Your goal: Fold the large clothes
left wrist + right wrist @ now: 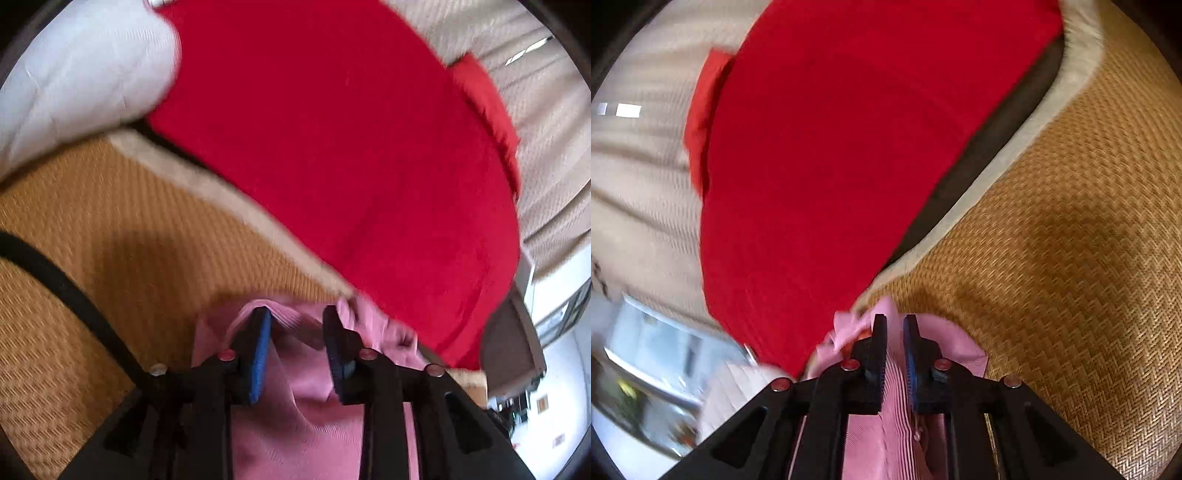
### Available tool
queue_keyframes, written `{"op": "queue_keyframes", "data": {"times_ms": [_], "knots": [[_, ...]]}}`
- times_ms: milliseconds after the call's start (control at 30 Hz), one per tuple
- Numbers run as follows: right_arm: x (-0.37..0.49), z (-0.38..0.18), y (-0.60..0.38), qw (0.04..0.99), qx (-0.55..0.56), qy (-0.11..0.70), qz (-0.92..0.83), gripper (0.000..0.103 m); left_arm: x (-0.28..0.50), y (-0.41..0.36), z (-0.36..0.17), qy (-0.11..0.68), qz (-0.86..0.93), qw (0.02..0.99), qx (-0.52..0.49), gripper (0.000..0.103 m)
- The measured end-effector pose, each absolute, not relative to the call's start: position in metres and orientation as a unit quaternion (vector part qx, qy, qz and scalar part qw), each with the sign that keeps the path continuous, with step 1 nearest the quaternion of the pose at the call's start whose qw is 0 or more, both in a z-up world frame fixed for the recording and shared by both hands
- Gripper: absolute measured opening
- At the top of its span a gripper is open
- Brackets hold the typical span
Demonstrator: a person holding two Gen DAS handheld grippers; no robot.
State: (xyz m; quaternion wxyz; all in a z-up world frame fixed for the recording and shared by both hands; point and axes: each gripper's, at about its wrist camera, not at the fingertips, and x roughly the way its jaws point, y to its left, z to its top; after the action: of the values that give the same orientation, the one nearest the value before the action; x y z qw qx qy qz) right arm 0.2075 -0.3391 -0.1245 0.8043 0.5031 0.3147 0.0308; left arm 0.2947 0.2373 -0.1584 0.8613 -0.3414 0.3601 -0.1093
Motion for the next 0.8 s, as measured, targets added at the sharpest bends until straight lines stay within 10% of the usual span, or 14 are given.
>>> {"op": "queue_keyframes", "data": {"times_ms": [167, 600, 667, 800], "knots": [[0.187, -0.084, -0.316, 0.855, 0.449, 0.258, 0.034, 0.067, 0.254, 0.251, -0.125, 0.242, -0.059, 0.907, -0.339, 0.074], [0.221, -0.100, -0.188, 0.880, 0.235, 0.412, 0.008, 0.059, 0.257, 0.164, -0.171, 0.423, -0.028, 0.900, -0.100, 0.074], [0.225, -0.117, -0.195, 0.863, 0.258, 0.434, -0.010, 0.042, 0.264, 0.180, -0.178, 0.438, 0.002, 0.891, -0.123, 0.074], [0.208, -0.095, -0.187, 0.884, 0.252, 0.394, -0.003, 0.043, 0.268, 0.216, -0.164, 0.408, -0.018, 0.881, -0.239, 0.074]]}}
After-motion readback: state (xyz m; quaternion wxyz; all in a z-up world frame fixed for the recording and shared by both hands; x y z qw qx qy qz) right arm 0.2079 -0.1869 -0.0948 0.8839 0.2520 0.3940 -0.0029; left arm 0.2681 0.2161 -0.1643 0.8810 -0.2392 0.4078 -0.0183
